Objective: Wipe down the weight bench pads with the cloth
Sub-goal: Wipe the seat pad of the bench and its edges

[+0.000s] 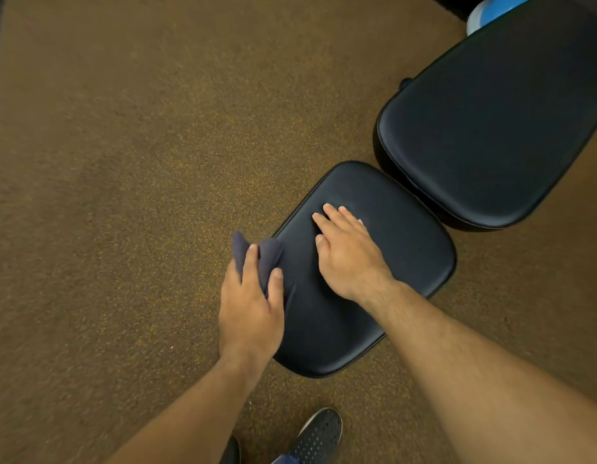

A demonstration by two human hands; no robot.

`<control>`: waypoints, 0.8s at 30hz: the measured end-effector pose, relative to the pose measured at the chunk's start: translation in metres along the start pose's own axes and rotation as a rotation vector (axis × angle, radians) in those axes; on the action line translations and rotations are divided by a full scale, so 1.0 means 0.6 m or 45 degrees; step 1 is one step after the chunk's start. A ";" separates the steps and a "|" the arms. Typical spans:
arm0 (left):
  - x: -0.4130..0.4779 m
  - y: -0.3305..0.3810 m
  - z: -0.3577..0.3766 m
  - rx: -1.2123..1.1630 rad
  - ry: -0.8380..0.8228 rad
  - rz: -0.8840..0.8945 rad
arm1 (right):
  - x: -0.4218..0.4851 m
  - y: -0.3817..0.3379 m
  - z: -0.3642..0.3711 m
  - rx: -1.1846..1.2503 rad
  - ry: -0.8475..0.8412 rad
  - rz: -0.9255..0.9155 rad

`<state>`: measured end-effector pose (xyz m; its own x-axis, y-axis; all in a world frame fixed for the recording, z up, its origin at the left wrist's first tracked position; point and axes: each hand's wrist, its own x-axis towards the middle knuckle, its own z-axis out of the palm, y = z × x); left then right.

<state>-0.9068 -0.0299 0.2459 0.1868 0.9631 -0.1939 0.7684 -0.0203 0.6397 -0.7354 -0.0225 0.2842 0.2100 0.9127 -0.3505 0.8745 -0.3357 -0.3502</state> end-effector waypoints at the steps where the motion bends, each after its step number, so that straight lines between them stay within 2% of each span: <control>1: -0.018 -0.004 0.003 0.017 0.014 0.027 | 0.000 0.001 -0.003 0.028 -0.008 -0.004; 3: -0.054 -0.010 0.012 0.095 0.002 0.100 | -0.004 0.005 -0.014 0.127 -0.006 -0.010; 6: -0.081 -0.024 0.017 0.360 -0.063 0.328 | -0.024 0.016 -0.028 0.269 0.072 -0.007; 13: -0.020 0.021 0.015 0.726 -0.195 0.816 | -0.079 0.059 -0.004 0.379 0.439 0.157; 18: 0.005 0.039 0.031 0.793 -0.207 0.835 | -0.126 0.070 0.020 0.363 0.449 0.235; 24: -0.073 0.002 0.013 0.745 -0.279 0.870 | -0.179 0.055 0.052 0.376 0.511 0.322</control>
<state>-0.9095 -0.0745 0.2493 0.7793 0.6206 -0.0875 0.6240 -0.7552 0.2007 -0.7426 -0.1387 0.2833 0.5978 0.7930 -0.1171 0.6278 -0.5541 -0.5467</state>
